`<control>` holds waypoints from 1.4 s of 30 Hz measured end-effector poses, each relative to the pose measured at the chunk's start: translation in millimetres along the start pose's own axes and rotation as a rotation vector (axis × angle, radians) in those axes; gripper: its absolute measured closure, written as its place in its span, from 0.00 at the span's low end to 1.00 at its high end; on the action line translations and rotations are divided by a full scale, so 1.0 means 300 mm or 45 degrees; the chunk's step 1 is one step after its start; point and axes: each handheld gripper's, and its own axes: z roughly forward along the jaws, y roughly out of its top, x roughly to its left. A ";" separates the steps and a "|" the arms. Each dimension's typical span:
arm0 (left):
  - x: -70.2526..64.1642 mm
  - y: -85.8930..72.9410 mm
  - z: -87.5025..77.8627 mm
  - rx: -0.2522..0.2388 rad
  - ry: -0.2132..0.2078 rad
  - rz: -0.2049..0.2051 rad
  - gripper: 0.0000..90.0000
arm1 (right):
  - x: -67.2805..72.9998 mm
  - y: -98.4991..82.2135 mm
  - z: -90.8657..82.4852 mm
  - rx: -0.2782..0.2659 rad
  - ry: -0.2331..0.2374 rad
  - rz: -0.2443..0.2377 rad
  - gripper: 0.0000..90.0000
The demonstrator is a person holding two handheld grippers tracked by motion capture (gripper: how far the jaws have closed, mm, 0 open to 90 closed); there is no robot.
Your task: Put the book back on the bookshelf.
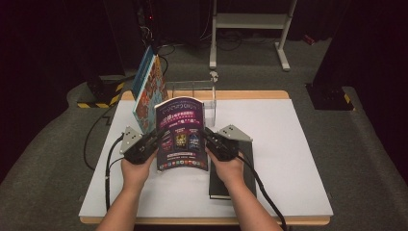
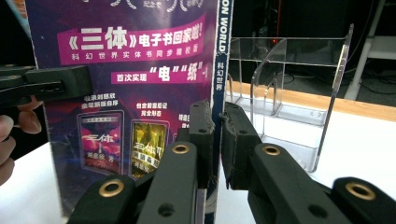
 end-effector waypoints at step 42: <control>0.046 -0.052 -0.171 0.078 0.022 -0.001 0.46 | 0.060 -0.036 -0.097 -0.076 0.237 -0.147 0.79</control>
